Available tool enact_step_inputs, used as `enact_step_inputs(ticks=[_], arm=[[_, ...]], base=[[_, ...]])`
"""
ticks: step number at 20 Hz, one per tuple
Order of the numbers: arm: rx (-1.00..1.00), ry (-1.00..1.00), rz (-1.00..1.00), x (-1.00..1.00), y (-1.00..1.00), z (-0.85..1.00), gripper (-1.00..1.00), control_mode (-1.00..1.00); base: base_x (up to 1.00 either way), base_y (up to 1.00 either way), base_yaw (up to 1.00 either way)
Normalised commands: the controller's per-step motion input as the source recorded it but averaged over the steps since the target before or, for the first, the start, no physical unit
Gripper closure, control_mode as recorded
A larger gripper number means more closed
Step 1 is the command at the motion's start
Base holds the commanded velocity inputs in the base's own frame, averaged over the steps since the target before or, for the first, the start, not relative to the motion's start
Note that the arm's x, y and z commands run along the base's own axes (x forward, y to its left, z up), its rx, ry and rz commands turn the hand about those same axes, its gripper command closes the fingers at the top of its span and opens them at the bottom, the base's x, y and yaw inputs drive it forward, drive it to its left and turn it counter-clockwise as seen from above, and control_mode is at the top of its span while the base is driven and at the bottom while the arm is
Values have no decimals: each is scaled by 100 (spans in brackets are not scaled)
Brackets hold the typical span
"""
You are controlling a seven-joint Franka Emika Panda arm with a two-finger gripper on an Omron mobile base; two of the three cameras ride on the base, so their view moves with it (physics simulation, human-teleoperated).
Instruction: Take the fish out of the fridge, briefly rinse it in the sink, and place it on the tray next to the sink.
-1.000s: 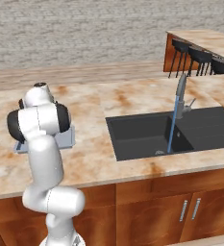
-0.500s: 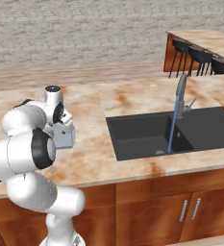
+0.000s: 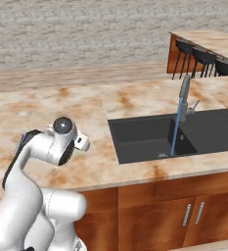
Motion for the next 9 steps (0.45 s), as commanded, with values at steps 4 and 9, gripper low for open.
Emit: enact_step_inputs(ticks=[4,9], arm=[[18,-47,0,-100,-100,78,-100,-100],[24,-47,0,-100,-100,66,-100,-100]], base=[[0,0,0],[0,0,0]])
